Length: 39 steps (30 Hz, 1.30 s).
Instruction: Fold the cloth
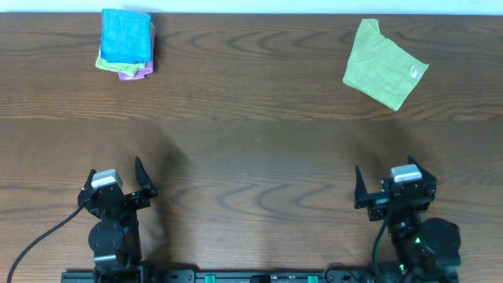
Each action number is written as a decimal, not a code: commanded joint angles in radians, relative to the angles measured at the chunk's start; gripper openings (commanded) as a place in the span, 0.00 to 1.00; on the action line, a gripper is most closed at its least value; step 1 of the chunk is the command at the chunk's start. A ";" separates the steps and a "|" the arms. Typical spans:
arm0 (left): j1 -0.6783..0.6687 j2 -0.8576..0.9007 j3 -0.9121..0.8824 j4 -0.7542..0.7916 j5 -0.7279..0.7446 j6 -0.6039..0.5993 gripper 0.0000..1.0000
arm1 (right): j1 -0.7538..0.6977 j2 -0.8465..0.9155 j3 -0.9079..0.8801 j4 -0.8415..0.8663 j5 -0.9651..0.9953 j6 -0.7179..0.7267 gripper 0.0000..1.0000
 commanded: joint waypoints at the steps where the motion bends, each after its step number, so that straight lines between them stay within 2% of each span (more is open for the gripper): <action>1: 0.006 -0.004 -0.034 -0.012 -0.018 0.015 0.95 | -0.007 -0.036 -0.031 0.003 0.002 -0.010 0.99; 16: 0.006 -0.004 -0.034 -0.012 -0.018 0.015 0.95 | -0.007 -0.157 -0.167 0.003 0.002 -0.010 0.99; 29: 0.006 -0.004 -0.034 -0.012 -0.018 0.015 0.96 | -0.007 -0.157 -0.265 0.026 0.003 -0.011 0.99; 39: 0.006 -0.004 -0.034 -0.012 -0.018 0.015 0.95 | -0.007 -0.157 -0.265 0.026 0.013 -0.014 0.99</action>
